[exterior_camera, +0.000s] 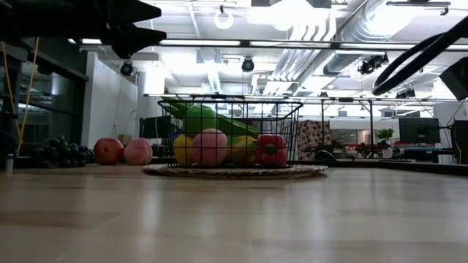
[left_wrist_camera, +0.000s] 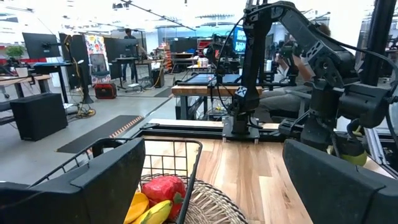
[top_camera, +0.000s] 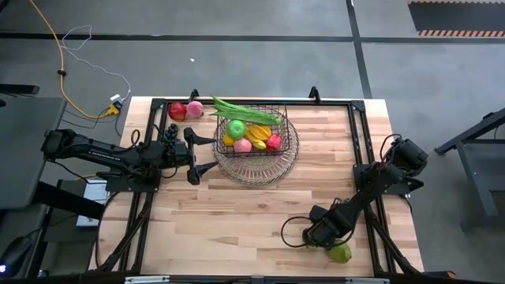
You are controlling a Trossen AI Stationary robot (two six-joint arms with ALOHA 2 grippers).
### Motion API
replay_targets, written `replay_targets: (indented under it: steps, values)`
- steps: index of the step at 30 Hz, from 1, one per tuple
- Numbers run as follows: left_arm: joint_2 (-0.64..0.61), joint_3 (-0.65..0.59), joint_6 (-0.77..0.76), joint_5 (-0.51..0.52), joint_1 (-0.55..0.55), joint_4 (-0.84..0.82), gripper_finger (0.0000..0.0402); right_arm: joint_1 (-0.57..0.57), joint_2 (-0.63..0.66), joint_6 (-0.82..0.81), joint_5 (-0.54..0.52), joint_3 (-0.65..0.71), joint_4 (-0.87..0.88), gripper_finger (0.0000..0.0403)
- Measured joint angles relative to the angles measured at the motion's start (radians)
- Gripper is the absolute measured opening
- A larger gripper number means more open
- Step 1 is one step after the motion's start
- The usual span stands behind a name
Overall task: Build produce basket
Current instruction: Put the lime into the wire basket
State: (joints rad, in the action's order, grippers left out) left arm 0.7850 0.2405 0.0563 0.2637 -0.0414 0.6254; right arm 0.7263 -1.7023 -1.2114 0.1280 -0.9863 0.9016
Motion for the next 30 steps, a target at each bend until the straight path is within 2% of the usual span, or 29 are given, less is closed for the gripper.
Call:
replay_targets:
  steps: [7, 14, 18, 21, 23, 25, 28, 30]
  values:
    - [0.000, 0.000, 0.000, 0.013, 0.000, 0.000, 0.0369, -0.023, 0.011, 0.102, 0.012, 0.000, 0.067, 0.0254]
    - [0.000, 0.000, 0.000, 0.013, 0.000, 0.003, 0.0369, -0.104, 0.089, 0.256, -0.028, 0.000, 0.123, 0.0253]
    - [0.000, 0.000, 0.000, 0.013, 0.000, 0.002, 0.0369, -0.158, 0.182, 0.324, -0.153, 0.000, 0.146, 0.0253]
    - [0.000, 0.000, 0.000, 0.012, 0.000, 0.002, 0.0369, -0.187, 0.267, 0.370, -0.313, 0.004, 0.116, 0.0257]
    - [0.000, 0.000, 0.000, 0.011, 0.000, 0.002, 0.0369, -0.206, 0.326, 0.419, -0.417, 0.032, 0.019, 0.0257]
    - [0.000, 0.000, -0.012, 0.010, 0.000, 0.000, 0.0369, -0.231, 0.380, 0.488, -0.475, 0.085, -0.128, 0.0258]
    - [0.000, 0.000, -0.019, 0.001, 0.000, 0.000, 0.0369, -0.282, 0.440, 0.615, -0.485, 0.215, -0.420, 0.0259]
    - [0.000, 0.000, -0.019, -0.012, 0.000, 0.001, 0.0369, -0.330, 0.457, 0.692, -0.453, 0.321, -0.632, 0.0259]
